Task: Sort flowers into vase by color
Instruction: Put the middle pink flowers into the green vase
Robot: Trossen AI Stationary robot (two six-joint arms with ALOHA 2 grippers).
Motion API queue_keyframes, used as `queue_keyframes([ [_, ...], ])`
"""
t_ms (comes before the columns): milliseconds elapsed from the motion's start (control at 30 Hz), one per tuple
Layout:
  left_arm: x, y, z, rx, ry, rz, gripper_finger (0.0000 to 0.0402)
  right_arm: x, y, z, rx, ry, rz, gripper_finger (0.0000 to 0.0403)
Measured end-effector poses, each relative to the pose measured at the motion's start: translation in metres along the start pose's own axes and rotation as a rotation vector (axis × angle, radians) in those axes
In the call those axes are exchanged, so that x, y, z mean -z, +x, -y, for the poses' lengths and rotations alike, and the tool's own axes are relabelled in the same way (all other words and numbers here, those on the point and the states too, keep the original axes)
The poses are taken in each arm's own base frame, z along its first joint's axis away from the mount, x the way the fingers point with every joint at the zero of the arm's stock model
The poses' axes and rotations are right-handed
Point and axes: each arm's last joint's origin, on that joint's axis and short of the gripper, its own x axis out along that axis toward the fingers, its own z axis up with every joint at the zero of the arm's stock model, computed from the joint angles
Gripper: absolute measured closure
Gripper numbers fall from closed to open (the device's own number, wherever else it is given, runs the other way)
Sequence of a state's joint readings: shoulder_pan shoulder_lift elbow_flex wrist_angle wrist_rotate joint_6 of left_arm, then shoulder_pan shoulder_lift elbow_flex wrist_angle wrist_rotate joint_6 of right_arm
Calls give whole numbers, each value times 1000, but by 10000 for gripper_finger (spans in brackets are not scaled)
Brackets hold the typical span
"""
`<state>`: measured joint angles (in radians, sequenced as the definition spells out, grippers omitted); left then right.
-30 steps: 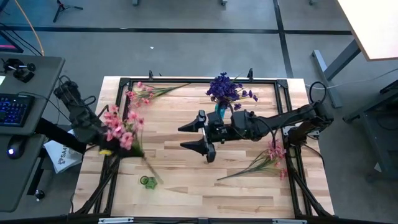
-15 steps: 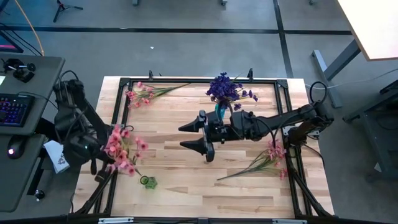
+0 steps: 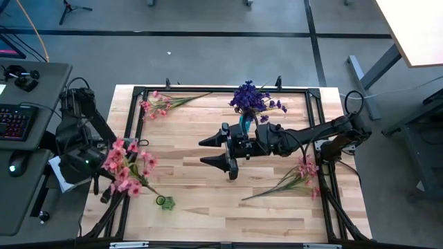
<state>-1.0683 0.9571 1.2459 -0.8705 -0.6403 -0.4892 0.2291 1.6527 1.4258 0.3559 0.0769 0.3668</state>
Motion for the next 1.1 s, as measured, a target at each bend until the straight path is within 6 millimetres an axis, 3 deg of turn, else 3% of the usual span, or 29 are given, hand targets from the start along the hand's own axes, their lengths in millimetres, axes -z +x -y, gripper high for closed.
queue_keyframes([
  [200, -21, -4, 8, 46, 21, 22, 401, 4, 0, 2, 35, -4, -34, 116],
  [800, 16, 28, 16, -26, -41, -99, 399, 7, 0, 3, 47, -11, -60, 116],
  [1100, 17, 33, 19, -44, -28, -107, 340, 7, 0, 3, 48, -1, -64, 116],
])
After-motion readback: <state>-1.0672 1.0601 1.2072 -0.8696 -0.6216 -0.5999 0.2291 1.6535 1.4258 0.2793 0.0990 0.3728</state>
